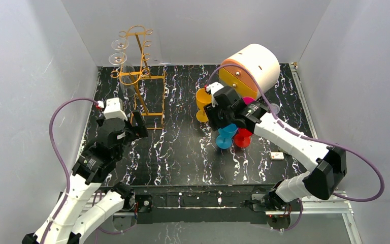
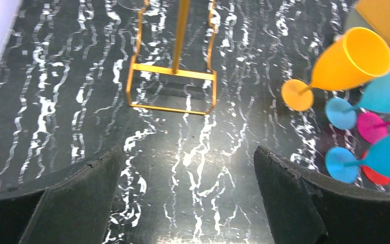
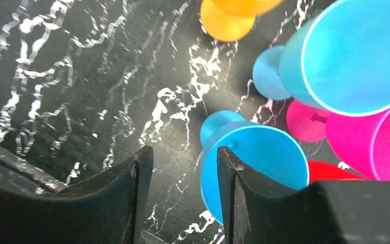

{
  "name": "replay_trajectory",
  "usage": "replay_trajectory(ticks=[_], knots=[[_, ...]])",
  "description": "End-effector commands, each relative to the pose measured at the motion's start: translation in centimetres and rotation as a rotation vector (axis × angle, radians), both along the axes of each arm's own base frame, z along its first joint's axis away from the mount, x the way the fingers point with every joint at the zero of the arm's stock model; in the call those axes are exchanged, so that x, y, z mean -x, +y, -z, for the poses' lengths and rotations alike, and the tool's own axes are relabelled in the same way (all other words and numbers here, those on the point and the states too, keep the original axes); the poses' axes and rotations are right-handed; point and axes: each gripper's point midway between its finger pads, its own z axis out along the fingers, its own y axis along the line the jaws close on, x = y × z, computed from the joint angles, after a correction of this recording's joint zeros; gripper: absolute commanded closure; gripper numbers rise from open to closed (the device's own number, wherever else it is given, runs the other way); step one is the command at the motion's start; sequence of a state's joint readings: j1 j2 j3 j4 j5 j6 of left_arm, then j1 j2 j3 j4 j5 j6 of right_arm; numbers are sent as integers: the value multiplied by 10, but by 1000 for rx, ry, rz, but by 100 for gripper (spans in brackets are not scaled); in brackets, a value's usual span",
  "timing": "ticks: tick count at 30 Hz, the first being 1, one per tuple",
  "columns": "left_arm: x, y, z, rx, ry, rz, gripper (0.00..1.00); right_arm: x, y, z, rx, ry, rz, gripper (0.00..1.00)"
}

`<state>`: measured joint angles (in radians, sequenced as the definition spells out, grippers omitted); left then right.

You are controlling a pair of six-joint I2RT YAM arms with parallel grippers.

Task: Take the wine glass off the wine glass rack
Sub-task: Place the wine glass at the center of the board.

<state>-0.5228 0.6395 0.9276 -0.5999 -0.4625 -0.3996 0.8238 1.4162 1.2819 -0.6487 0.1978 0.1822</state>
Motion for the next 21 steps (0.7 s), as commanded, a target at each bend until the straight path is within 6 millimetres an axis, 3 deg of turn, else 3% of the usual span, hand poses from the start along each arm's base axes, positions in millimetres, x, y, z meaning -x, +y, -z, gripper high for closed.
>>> replay_trajectory(ticks=[1,6,11,16,21], knots=[[1,40,-11,-123,1,-187,2,0,19,-50,-129,-45,-59,41],[-6,45,-13,-128,-14,-249,2,17,24,-75,-253,-37,-92,35],[-7,59,34,-193,94,-375,2,26,23,-88,-307,-43,-93,32],[-14,68,57,-133,113,-479,2,29,20,-104,-346,-70,-90,29],[-17,96,93,-30,223,-575,2,33,17,-113,-373,-94,-92,27]])
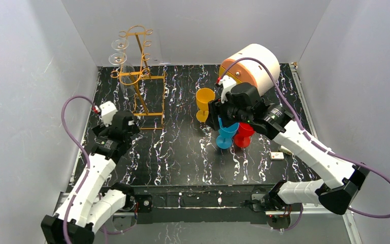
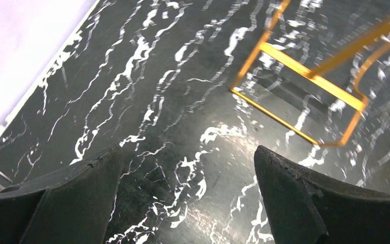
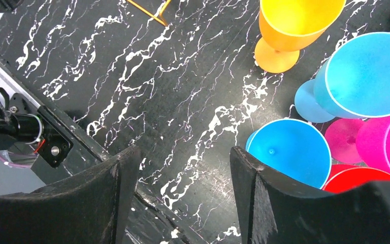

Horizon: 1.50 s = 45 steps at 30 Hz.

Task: Take the wine glass off the wine glass rack
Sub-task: Place the wine glass at the center of the board, then pick up the wine glass from the wine rack.

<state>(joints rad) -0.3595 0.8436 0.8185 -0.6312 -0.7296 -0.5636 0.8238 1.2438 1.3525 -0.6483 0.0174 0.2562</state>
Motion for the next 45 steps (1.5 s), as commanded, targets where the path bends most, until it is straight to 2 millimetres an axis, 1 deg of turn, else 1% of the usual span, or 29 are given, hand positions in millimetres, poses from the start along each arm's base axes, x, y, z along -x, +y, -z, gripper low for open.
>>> replay_trajectory(ticks=[1,2,5,8,9,11,12,14,16,18,20,23,25,28,30,32,33,34,36,39,41,45], knots=[[1,28,23,133,-19,-146,2,1,0,-25,-73,-58,-4,26],[4,34,26,159,-25,-168,2,1,-2,-24,-65,-62,-8,26],[6,49,19,198,-52,-206,2,1,-8,-22,-32,-69,2,23],[-2,62,11,234,-22,-235,2,0,-10,-23,-28,-78,6,22],[-6,67,2,248,-20,-243,2,0,-10,-23,-29,-81,6,21],[-12,76,-25,248,-41,-244,2,0,-10,-25,-30,-89,3,21],[-14,81,-40,230,-67,-249,2,0,-11,-26,-27,-91,3,21],[-17,91,-63,198,-107,-266,2,0,-12,-28,-20,-93,1,20],[-22,97,-74,190,-117,-269,2,1,-12,-31,-23,-96,-4,20],[-33,99,-77,207,-116,-258,2,1,-11,-28,-20,-90,-10,20],[-42,100,-85,217,-123,-255,2,0,-10,-25,-9,-84,-6,20],[-51,109,-105,216,-184,-290,2,0,-10,-22,-3,-69,-7,20],[-69,101,-121,253,-247,-229,2,0,-8,-22,-10,-64,-10,19],[-94,94,-137,297,-279,-157,2,2,-5,-27,-36,-60,-18,19],[-114,84,-148,332,-320,-67,2,6,-2,-28,-57,-57,-36,19],[-129,78,-154,360,-338,-14,2,7,1,-27,-71,-54,-43,18],[-134,77,-156,365,-338,-2,2,7,1,-27,-74,-53,-42,18],[-140,72,-156,382,-336,37,2,7,2,-28,-79,-51,-44,18],[-149,71,-156,405,-343,53,2,8,4,-28,-81,-42,-53,18],[-167,64,-162,470,-374,109,2,8,5,-27,-81,-35,-58,18],[-175,66,-163,496,-376,94,3,9,5,-27,-81,-31,-54,18],[-181,73,-172,521,-429,51,5,11,5,-24,-86,-15,-52,18]])
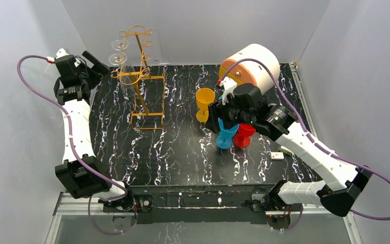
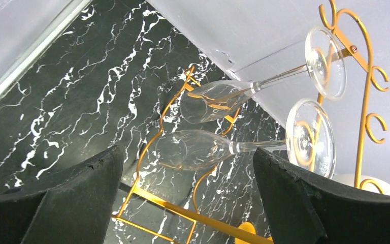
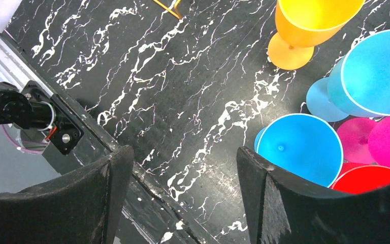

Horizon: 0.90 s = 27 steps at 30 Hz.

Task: Take the wine glass off the wine glass rack
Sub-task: Pick up the wine glass from the wine rack.

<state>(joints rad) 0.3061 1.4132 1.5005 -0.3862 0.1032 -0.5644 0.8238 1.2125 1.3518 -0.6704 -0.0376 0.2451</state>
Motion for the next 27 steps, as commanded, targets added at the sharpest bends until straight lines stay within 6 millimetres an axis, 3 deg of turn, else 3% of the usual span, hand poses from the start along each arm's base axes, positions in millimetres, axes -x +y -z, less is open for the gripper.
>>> replay_trajectory(ticks=[1,5,12,21,27], knots=[[-4,2,-36,50,-113,-24,5,-2,6,-17,-65,-20,1,18],[-2,8,-40,77,-141,-71,5,-1,6,-15,-66,-10,-1,18],[-21,-23,-67,203,-290,100,10,0,9,-15,-73,0,-12,17],[-34,-53,-65,336,-352,284,42,5,14,-13,-85,28,-34,17],[-35,-63,-64,357,-354,361,55,9,14,-18,-104,27,-50,17]])
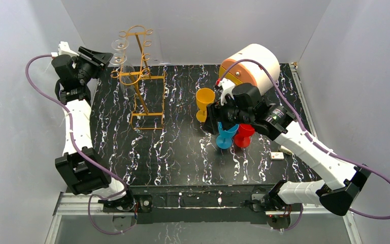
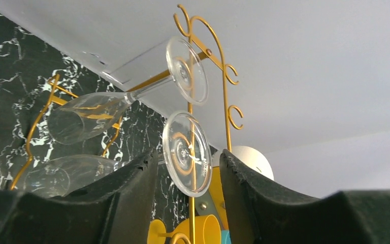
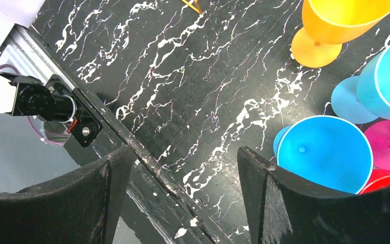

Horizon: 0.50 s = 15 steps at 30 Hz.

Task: Take the wine glass off the wine glass rack
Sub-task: Pick up the wine glass from the wine rack.

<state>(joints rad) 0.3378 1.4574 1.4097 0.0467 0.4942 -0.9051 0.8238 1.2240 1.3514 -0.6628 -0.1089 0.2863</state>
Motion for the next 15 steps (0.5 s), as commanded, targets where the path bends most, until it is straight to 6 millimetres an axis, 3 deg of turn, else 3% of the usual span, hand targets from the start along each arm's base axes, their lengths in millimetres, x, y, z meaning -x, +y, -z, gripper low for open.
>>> replay_trajectory(ticks=[1,6,10,15], knots=[[3,-16,-11,1,-39,113,56,1,3,-18,-62,-33,-11,17],[0,-16,7,-1,10,137,61,2,3,-18,-64,-33,-16,17],[-4,-20,10,46,-4,161,69,2,4,-19,-71,-26,-17,17],[-9,-21,7,71,-26,172,71,3,4,-19,-76,-23,-17,16]])
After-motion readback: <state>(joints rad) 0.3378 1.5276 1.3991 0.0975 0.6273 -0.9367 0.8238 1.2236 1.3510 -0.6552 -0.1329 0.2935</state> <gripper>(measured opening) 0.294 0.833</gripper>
